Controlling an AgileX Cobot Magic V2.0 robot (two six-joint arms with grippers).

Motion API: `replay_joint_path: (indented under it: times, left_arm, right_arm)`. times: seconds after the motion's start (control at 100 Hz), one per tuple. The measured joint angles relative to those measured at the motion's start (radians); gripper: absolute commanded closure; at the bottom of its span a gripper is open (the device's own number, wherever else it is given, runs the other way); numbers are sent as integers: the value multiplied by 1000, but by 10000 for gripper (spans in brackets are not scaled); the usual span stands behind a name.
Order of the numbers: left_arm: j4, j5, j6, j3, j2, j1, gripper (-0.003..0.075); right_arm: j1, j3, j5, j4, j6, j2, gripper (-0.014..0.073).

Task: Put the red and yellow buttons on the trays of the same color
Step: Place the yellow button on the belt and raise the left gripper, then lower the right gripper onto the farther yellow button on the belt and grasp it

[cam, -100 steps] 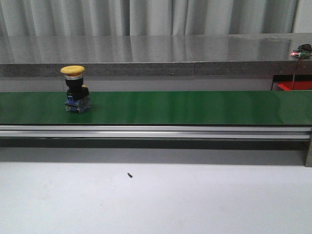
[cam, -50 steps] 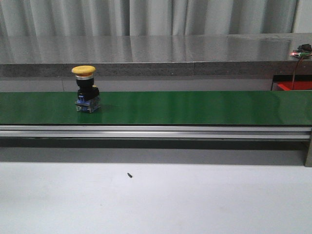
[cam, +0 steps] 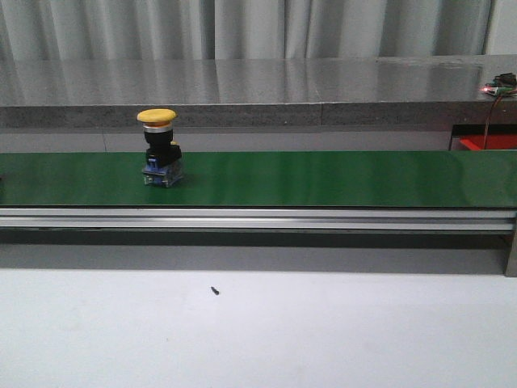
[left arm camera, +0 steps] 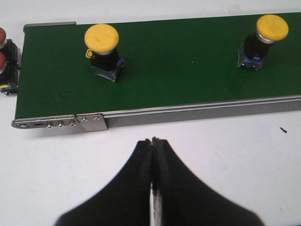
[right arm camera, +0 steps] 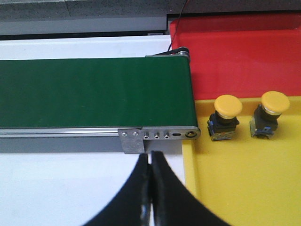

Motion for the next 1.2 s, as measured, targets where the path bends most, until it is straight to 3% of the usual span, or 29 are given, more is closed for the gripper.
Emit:
replay_joint_path:
  times: [0.34,0.62,1.0,1.2]
  left_arm:
    - [0,-44,11,183,-265,0,740]
    - [0,-37,11,237,-331,0,740]
    - [0,-37,11,237,-331,0,740]
    - [0,-37,11,237,-331,0,740]
  right_arm:
    - [0,0,-7,0,0,0,660]
    - [0,-2,-40,-51,0,7,660]
    - [42,-161,-16,-62,0,243,660]
    - [123,-307,39,-62,0,399,655]
